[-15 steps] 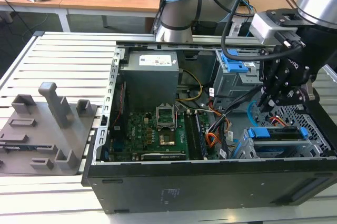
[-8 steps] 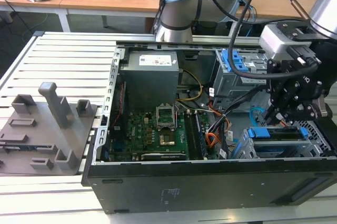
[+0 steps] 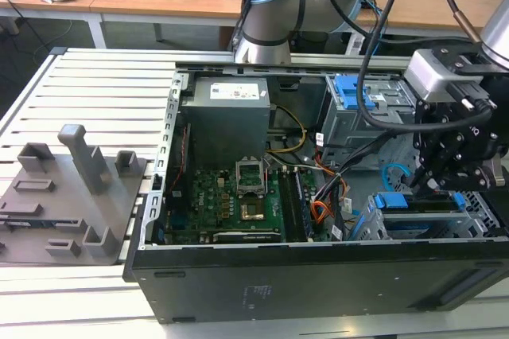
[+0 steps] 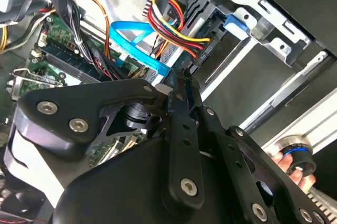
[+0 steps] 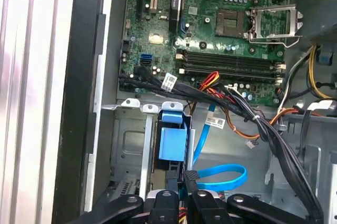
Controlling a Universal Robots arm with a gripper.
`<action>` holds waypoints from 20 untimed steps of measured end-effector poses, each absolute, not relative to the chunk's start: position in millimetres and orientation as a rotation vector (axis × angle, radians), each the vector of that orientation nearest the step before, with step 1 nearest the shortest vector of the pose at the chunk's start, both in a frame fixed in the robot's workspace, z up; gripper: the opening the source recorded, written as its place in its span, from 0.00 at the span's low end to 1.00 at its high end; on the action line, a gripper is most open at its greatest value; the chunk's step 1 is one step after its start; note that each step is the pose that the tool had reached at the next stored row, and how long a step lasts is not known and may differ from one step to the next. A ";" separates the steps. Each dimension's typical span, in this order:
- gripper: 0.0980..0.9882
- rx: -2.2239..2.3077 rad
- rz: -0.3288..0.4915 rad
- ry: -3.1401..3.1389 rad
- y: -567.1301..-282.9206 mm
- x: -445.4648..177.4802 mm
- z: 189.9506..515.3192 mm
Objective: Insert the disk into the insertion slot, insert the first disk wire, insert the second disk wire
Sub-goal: 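Insert the second disk wire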
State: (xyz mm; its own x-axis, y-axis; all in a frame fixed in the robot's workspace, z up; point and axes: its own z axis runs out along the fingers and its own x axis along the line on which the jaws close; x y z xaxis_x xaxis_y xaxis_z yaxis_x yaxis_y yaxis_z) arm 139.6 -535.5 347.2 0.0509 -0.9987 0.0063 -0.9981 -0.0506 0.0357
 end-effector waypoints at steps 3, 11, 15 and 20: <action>0.07 2.203 -0.029 -2.195 -535.5 143.7 345.8; 0.07 2.202 -0.030 -2.195 -535.4 146.6 340.2; 0.07 2.202 -0.029 -2.194 -535.5 146.9 337.8; 0.16 2.202 -0.029 -2.194 -535.4 147.0 340.3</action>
